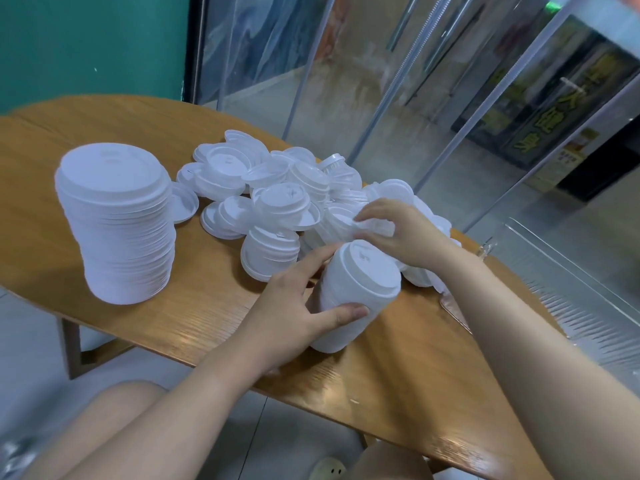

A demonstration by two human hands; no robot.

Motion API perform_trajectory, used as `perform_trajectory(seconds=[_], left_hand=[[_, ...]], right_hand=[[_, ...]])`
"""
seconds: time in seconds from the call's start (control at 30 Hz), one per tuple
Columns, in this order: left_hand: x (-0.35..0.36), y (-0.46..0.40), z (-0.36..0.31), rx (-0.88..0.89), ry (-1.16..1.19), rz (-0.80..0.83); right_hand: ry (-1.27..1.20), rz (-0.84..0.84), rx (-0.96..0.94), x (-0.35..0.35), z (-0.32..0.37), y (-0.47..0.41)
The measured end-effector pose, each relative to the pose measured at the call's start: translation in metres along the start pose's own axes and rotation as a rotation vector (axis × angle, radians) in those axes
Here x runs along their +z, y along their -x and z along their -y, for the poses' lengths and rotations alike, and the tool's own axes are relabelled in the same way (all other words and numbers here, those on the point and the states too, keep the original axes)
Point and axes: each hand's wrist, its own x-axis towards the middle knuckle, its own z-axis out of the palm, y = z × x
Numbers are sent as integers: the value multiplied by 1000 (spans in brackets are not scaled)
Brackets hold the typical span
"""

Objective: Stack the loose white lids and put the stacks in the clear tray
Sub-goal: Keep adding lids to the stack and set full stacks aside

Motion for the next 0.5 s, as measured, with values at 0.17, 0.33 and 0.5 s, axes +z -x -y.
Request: perform_trajectory(seconds=[0.17, 0.33, 0.5], left_hand=[[-1, 0, -2, -4, 0, 16], [-2, -3, -2, -3, -7, 23], [-2, -3, -3, 7, -7, 25]], right_hand=[[23, 65, 0, 13, -9, -22], [-47, -23, -33, 13, -8, -24], [-56, -37, -2, 9, -7, -21]])
